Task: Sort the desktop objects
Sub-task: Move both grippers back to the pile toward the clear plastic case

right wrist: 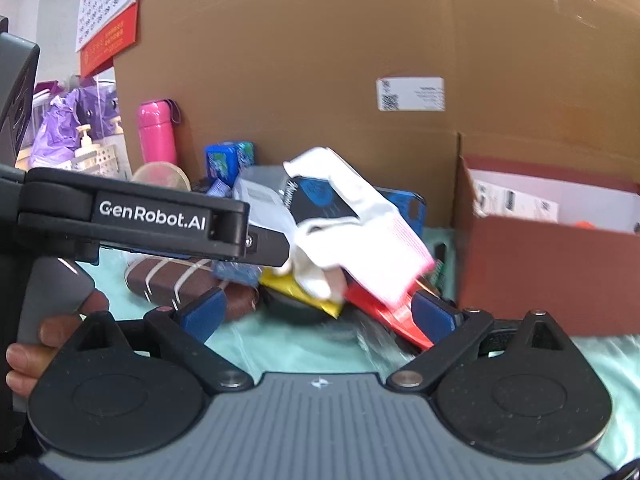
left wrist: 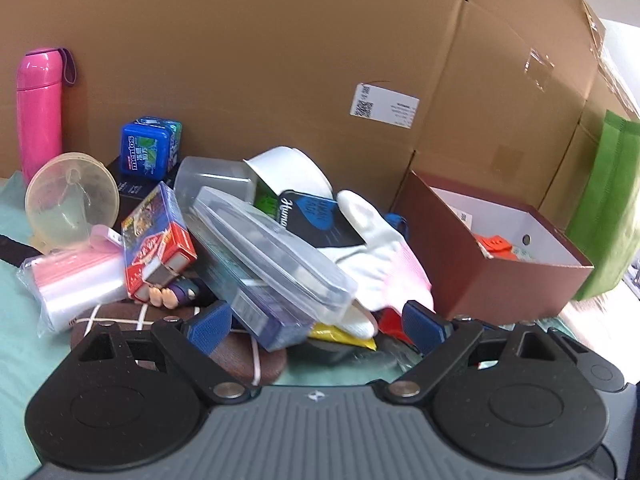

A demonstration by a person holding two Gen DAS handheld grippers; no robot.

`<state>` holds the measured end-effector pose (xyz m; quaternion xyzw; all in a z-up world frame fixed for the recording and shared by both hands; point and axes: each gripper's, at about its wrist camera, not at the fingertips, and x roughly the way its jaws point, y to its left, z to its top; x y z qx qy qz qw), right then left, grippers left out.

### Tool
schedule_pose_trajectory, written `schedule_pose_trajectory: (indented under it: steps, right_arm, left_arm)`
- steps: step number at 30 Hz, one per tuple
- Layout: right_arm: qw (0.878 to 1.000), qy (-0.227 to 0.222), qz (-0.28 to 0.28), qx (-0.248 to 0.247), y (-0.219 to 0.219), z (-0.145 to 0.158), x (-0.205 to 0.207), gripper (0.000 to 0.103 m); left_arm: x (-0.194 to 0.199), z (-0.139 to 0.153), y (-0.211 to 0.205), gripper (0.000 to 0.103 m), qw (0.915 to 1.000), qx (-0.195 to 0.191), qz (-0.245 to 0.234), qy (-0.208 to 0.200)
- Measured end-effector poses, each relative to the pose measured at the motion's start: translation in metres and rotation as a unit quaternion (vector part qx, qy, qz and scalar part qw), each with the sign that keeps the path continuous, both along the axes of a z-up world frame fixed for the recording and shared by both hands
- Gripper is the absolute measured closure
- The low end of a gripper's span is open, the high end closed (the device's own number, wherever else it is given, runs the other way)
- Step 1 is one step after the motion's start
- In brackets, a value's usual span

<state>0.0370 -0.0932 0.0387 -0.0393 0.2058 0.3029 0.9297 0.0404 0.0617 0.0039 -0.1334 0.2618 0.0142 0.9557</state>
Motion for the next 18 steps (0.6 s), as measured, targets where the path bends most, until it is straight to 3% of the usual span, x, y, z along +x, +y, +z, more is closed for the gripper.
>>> schedule_pose_trajectory:
  steps: [3, 5, 8, 13, 18]
  right_arm:
    - [1.0, -0.006, 0.007, -0.004, 0.013, 0.001, 0.007, 0.009]
    - [1.0, -0.016, 0.01, -0.003, 0.02, 0.002, 0.011, 0.018]
    - [1.0, -0.027, 0.012, 0.0, 0.026, 0.005, 0.018, 0.02]
    - [1.0, -0.014, 0.021, 0.016, 0.035, 0.007, 0.031, 0.026]
    - [0.999, -0.006, 0.033, 0.018, 0.047, 0.002, 0.04, 0.035]
  left_arm:
    - [0.007, 0.001, 0.008, 0.008, 0.9999, -0.011, 0.002, 0.002]
    - [0.012, 0.002, 0.012, 0.009, 0.9998, -0.017, -0.002, 0.003]
    - [0.02, 0.002, 0.017, 0.011, 0.9997, -0.021, -0.009, 0.007]
    - [0.032, 0.001, 0.025, 0.014, 0.9988, -0.042, -0.018, 0.016]
    - [0.04, 0.0, 0.03, 0.017, 0.999, -0.038, -0.005, 0.022]
